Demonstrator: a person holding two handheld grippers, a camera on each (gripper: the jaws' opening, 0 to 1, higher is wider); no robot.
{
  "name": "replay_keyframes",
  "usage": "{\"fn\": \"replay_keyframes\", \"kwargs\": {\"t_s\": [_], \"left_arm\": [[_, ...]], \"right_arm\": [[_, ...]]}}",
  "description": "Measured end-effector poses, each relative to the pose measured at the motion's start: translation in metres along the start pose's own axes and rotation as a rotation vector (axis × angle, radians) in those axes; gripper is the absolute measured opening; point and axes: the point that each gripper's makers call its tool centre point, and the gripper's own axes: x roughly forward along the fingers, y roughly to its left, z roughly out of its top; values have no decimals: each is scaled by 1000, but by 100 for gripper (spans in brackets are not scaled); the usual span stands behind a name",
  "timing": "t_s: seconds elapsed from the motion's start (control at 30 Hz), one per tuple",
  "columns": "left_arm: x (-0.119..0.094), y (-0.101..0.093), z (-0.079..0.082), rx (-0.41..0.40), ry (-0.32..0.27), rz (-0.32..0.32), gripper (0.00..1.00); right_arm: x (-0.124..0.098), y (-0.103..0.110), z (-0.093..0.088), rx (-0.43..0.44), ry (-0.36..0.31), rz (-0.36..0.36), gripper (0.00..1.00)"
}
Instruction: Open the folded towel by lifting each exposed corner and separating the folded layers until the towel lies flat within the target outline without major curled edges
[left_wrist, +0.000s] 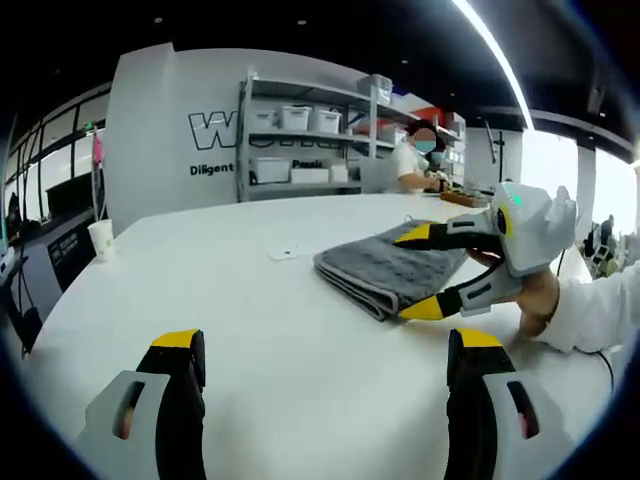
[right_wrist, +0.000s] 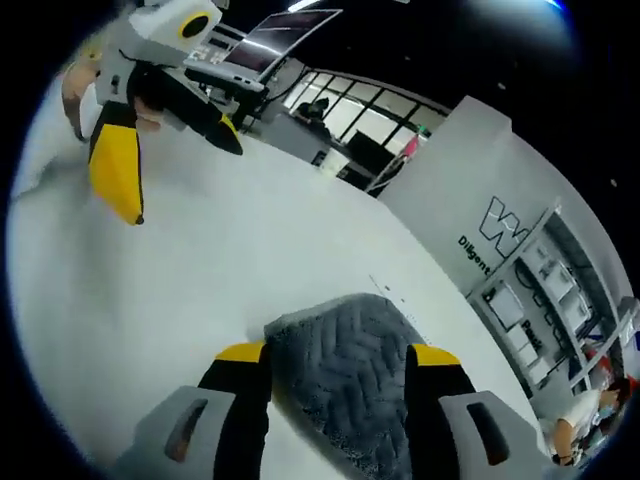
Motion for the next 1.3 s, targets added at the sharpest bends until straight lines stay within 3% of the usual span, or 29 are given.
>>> {"fn": "replay_keyframes", "kwargs": {"t_s": [0.23,0.43,0.6,0.67,1.3], "left_arm": [[1,1,0,-2,0,0,100],[0,1,0,-2,-1,1,100],[-1,-1,-1,-5,-2,1,100],[-1,-1,-1,-6,-1,1,100],[5,4,-5,-11,8,-9,100]], "right_arm": [[1,18,-2,60,-37,127,17],[1,23,1,109,-77,177,2],[-7,10,7,310,-160,212,0],[-6,4,7,340,-171,214,0],[-28,-60,-11,405,-206,96,0]]}}
